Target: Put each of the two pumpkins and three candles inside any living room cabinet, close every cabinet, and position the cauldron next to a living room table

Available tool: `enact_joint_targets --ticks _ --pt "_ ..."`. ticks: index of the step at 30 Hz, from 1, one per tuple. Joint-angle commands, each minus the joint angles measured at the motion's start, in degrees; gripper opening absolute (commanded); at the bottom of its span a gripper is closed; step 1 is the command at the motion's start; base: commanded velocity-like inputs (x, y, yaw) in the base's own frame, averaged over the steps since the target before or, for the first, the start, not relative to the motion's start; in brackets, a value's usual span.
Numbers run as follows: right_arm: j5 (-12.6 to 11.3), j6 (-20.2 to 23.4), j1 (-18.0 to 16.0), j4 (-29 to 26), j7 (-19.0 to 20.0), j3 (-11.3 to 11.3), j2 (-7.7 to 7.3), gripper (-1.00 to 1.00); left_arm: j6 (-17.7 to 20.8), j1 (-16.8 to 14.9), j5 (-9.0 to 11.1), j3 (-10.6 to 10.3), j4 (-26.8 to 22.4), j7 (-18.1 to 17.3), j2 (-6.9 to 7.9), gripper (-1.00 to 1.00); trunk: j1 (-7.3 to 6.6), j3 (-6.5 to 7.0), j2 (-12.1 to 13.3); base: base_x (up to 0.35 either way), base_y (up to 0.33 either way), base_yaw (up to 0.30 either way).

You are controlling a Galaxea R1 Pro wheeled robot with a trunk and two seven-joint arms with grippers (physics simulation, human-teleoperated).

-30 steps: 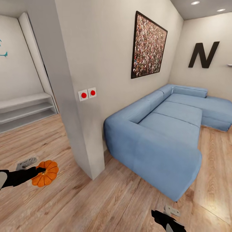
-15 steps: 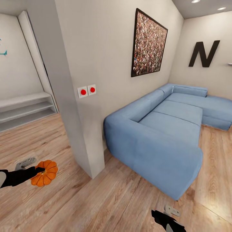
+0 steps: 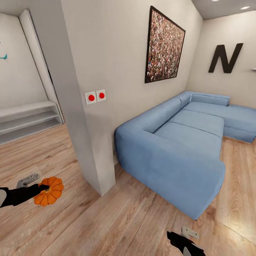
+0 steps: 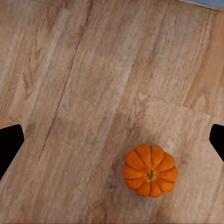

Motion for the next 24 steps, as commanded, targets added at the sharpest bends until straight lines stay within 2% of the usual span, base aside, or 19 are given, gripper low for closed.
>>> enact_joint_targets --ticks 1,13,24 --pt "-0.6 0.2 0.0 -0.2 -0.3 -0.1 0.04 1.0 0.3 0.0 0.3 0.1 0.0 0.1 0.0 -1.0 0.22 -0.24 -0.4 0.0 0.0 0.0" --pt "-0.3 -1.0 0.0 -0.5 -0.6 0.1 0.02 1.0 0.3 0.0 0.2 0.1 -0.1 0.1 0.05 -1.0 2.86 -2.39 -5.3 0.0 0.0 0.0" --pt "-1.0 -2.4 0.0 0.2 0.0 -0.3 -0.32 1.0 0.3 0.0 0.4 0.3 0.0 0.1 0.85 -1.0 5.27 -4.37 -9.7 0.0 0.0 0.0"
